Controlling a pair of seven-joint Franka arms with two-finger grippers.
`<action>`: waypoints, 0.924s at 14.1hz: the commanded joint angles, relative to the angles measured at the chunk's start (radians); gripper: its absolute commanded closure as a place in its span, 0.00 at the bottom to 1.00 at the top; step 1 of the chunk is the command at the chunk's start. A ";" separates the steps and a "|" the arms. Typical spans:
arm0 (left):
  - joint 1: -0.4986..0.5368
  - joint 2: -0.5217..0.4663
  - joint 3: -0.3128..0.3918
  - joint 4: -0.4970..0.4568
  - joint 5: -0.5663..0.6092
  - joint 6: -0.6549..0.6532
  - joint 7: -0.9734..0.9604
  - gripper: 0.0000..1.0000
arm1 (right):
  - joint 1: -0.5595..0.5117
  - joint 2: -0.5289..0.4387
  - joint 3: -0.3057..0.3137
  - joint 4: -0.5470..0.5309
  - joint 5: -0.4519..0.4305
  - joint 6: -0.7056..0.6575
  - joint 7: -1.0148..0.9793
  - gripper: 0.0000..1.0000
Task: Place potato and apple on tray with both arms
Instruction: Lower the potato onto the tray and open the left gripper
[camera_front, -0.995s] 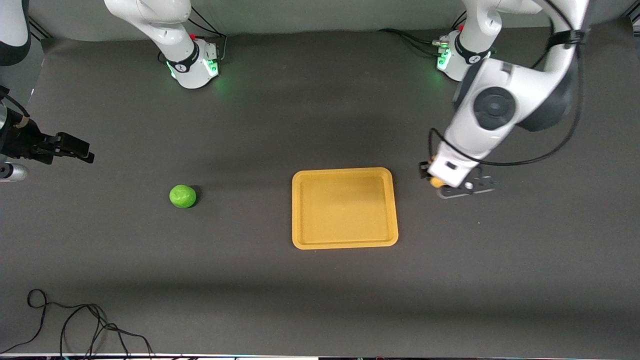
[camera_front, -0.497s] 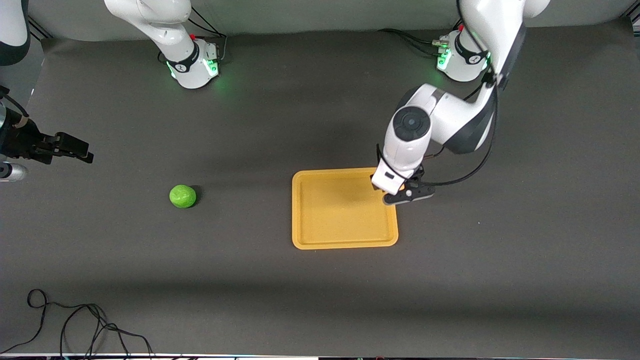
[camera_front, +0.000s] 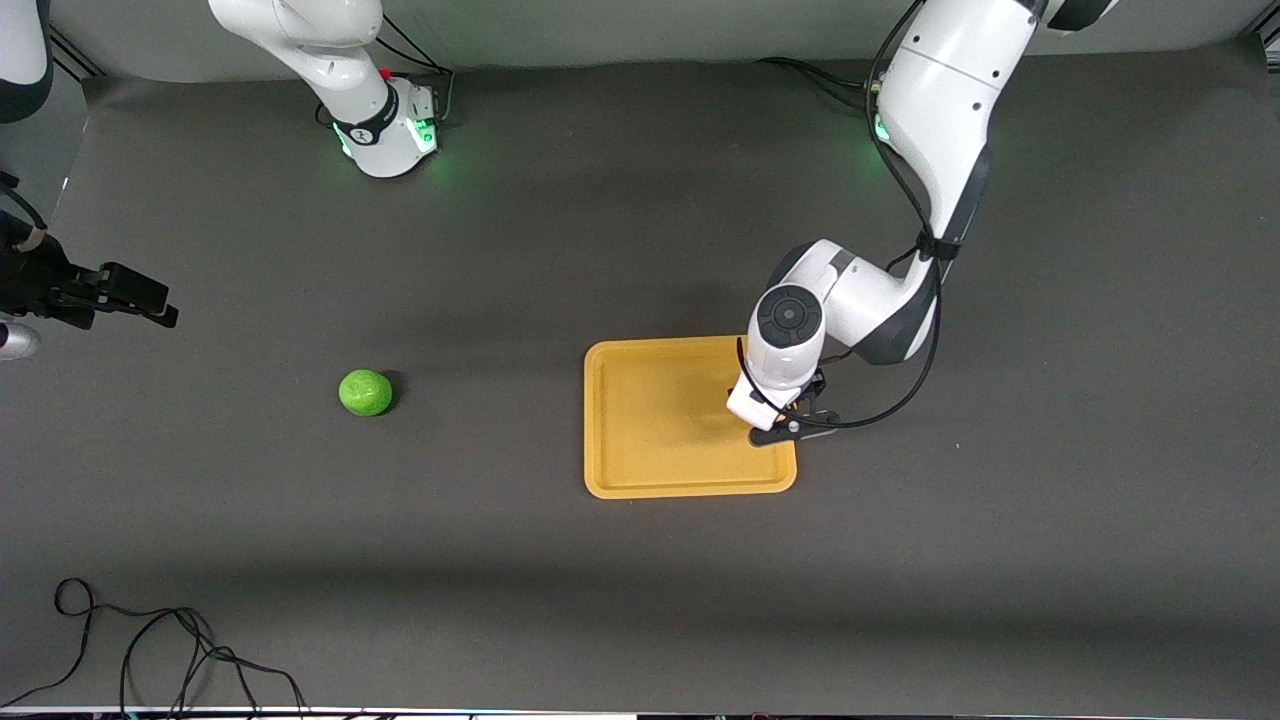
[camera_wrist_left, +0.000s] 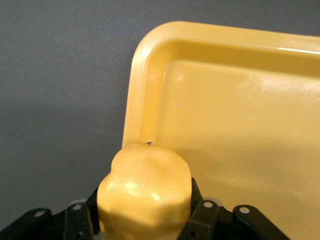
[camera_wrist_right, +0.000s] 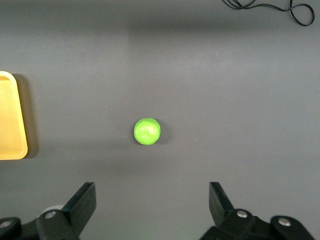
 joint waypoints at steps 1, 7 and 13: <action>-0.019 0.024 0.011 0.022 0.018 0.014 -0.025 0.57 | 0.005 -0.011 -0.005 0.004 -0.006 -0.003 0.009 0.00; -0.039 0.024 0.011 0.024 0.016 0.011 -0.030 0.11 | 0.008 -0.011 0.001 0.006 -0.015 -0.012 0.009 0.00; -0.042 0.024 0.011 0.024 0.018 0.010 -0.039 0.00 | 0.005 0.000 -0.004 0.004 -0.005 -0.015 -0.023 0.01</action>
